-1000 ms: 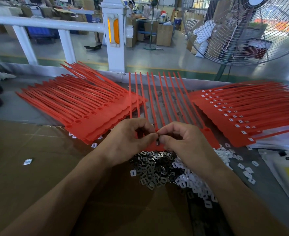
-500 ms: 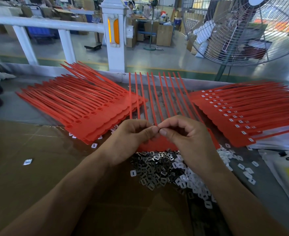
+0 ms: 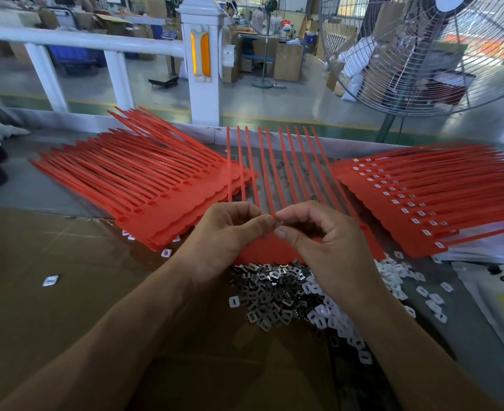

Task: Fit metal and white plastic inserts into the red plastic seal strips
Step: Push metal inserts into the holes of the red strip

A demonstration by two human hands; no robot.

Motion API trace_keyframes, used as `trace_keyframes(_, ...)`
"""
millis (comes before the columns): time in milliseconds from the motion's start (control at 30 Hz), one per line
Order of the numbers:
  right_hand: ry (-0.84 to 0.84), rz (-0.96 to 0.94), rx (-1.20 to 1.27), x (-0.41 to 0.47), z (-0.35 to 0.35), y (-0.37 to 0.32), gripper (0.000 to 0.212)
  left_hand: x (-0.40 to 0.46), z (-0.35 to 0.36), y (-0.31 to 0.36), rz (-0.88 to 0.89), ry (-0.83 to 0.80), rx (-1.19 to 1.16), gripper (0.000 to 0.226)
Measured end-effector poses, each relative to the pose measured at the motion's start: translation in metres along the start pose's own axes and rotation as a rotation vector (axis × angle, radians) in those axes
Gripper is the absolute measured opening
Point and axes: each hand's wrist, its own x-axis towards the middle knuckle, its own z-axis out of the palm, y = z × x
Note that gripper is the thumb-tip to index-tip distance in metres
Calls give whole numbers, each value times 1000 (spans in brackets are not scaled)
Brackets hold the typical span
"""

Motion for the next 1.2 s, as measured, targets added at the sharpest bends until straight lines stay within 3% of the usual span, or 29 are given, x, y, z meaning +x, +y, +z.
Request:
trace_keyframes(200,44,-55,-84,0,0,2,15,-2,0,6,14,37,102,23)
trace_keyframes(400,61,112,-182,15,-16,15,12,1,-20,3,145,389,760,14)
trace_keyframes(533,-55,165,-343,35,-14,18,14,3,-31,-2,139,399,1039,13)
trace_keyframes(667,-146,183,-461,46,-4,23,16,3,-31,-7,96,375,1110,17)
trace_keyframes(1200,-160,165,-560,43,2,33,17,6,-33,-13,-31,348,1137,19)
